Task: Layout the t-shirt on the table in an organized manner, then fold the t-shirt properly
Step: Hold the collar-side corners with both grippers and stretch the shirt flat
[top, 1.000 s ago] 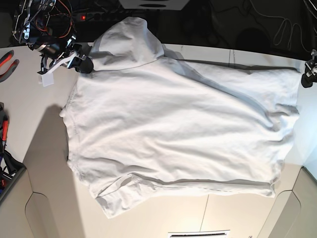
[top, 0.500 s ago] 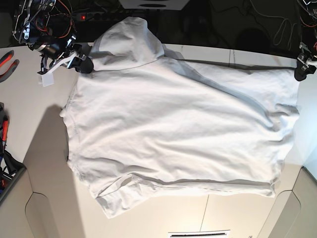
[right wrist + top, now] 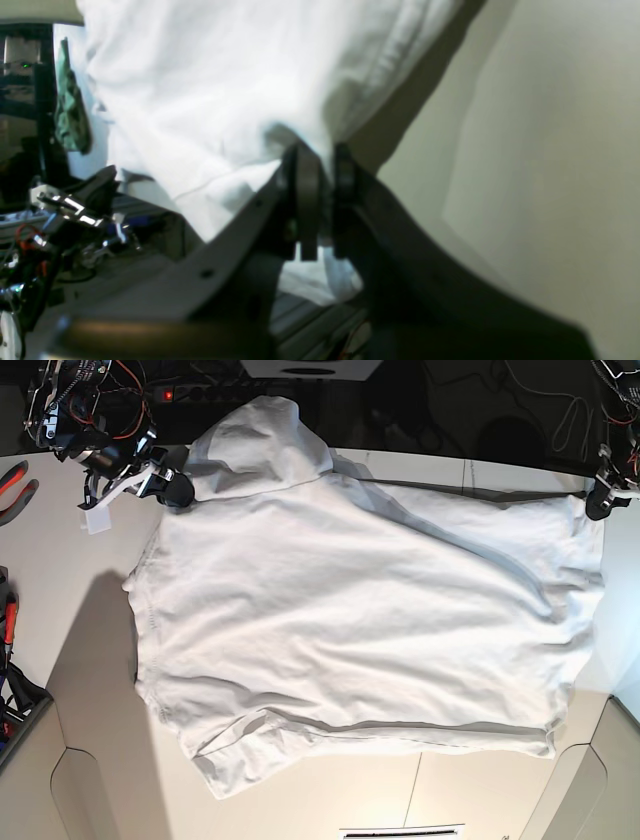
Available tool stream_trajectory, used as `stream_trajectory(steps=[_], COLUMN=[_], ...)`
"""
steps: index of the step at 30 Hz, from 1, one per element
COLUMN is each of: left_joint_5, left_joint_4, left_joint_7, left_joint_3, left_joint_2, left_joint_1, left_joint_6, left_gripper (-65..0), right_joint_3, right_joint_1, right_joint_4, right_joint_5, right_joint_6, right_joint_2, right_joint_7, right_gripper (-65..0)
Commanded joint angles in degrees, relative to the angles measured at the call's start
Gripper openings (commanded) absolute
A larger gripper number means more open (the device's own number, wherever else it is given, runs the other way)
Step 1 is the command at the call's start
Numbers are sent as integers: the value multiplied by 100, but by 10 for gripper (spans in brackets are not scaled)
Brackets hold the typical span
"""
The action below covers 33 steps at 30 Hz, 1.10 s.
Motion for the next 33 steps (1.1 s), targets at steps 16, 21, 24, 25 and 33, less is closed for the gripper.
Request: stream_trajectory(steps=[16, 21, 24, 25, 33], left_joint_5=[-1113, -1539, -1939, -2052, -2785], left_joint_4=[197, 201, 223, 229, 319], left_joint_7=[933, 1189, 1377, 1434, 1836], left_joint_3=[-734, -734, -734, -734, -817], left_joint_2=[-168, -240, -304, -321, -328], left_joint_1=[52, 177, 337, 400, 726], left_joint_6=[-482, -482, -482, -482, -482], left_gripper=[-650, -650, -650, -650, -650], right_joint_3=[1329, 1397, 1397, 1397, 1578], right_joint_1=[-229, -289, -487, -560, -863], right_joint_4=[1298, 1300, 1303, 1303, 1405], right_joint_5=[444, 750, 1099, 1198, 1294], right_joint_6=[105, 107, 221, 254, 256], right_joint_2=[37, 37, 37, 35, 35], right_joint_7=[-560, -881, -973, -1019, -1154], right_gripper=[-650, -650, -650, -650, -650])
